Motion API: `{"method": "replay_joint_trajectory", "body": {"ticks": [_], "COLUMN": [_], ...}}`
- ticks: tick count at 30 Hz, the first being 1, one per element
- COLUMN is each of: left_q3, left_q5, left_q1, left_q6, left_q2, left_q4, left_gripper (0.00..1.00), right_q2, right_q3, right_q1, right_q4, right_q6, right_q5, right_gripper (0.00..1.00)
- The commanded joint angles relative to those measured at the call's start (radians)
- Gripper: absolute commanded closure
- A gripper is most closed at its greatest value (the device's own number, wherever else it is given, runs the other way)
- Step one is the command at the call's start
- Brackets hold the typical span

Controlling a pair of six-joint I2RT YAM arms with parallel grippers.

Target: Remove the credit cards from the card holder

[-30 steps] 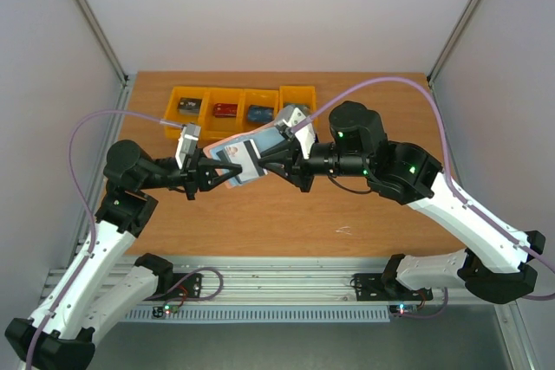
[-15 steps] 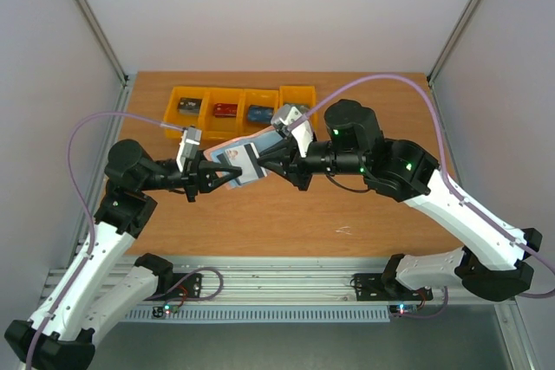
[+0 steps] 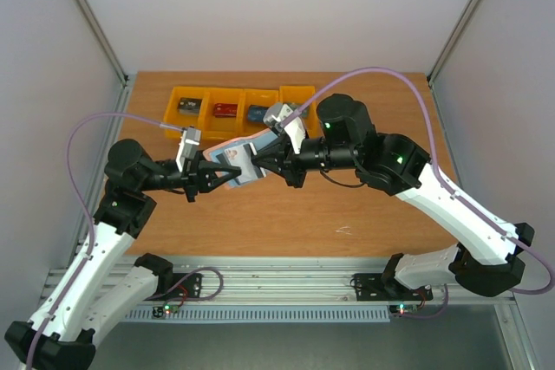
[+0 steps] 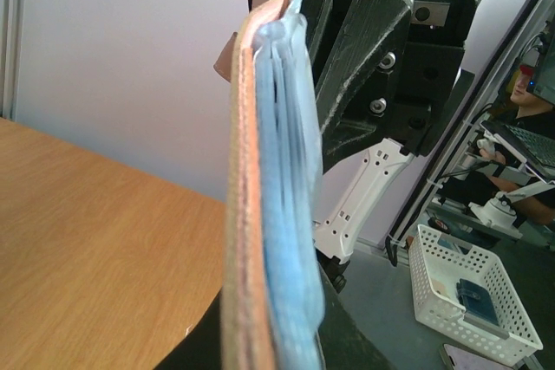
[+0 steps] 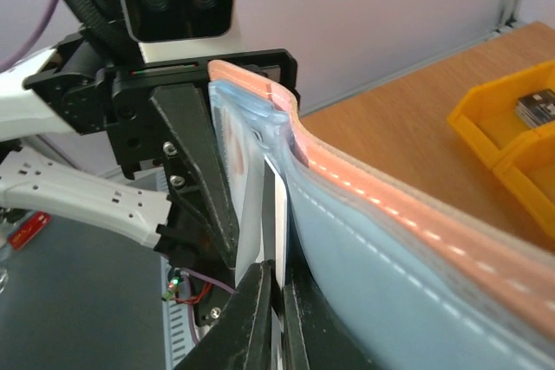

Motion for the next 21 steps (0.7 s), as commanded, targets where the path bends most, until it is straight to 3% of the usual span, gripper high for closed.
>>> {"method": "replay_joint_trajectory", "body": {"ticks": [1, 4, 7, 12, 18, 21], "left_q3": [0.024, 0.019, 0.014, 0.010, 0.010, 0.009], "left_q5": [0.045, 0.044, 0.045, 0.046, 0.048, 0.046], "left_q1": [-0.009, -0.009, -0.009, -0.008, -0.009, -0.009], "left_q6": [0.023, 0.014, 0.001, -0.017, -0.024, -0.028], "left_q2": [-0.026, -0.026, -0.027, -0.025, -0.026, -0.027], "left_q4": [0.050, 0.055, 0.065, 0.074, 0.078, 0.079], "left_gripper": [1.00, 0.98, 0.87, 0.83, 0.83, 0.91], "right_q2": [0.003, -0.019, -0.040, -0.066, -0.070, -0.068], "right_q3": [0.010, -0.005, -0.023, -0.034, -0.011, 0.003], "right_q1": [-0.006, -0.011, -0.023, -0.042, -0.056, -0.057], "right_q4": [0.057, 0.061, 0.060, 0.041, -0.012, -0.043], "right_q6": [0.009, 0.009, 0.015, 0.017, 0.003, -0.010], "right_q5": [-0.052, -0.048, -0.042, -0.029, -0.039, -0.042], "right_gripper": [0.99, 0.99, 0.99, 0.99, 0.99, 0.99]}}
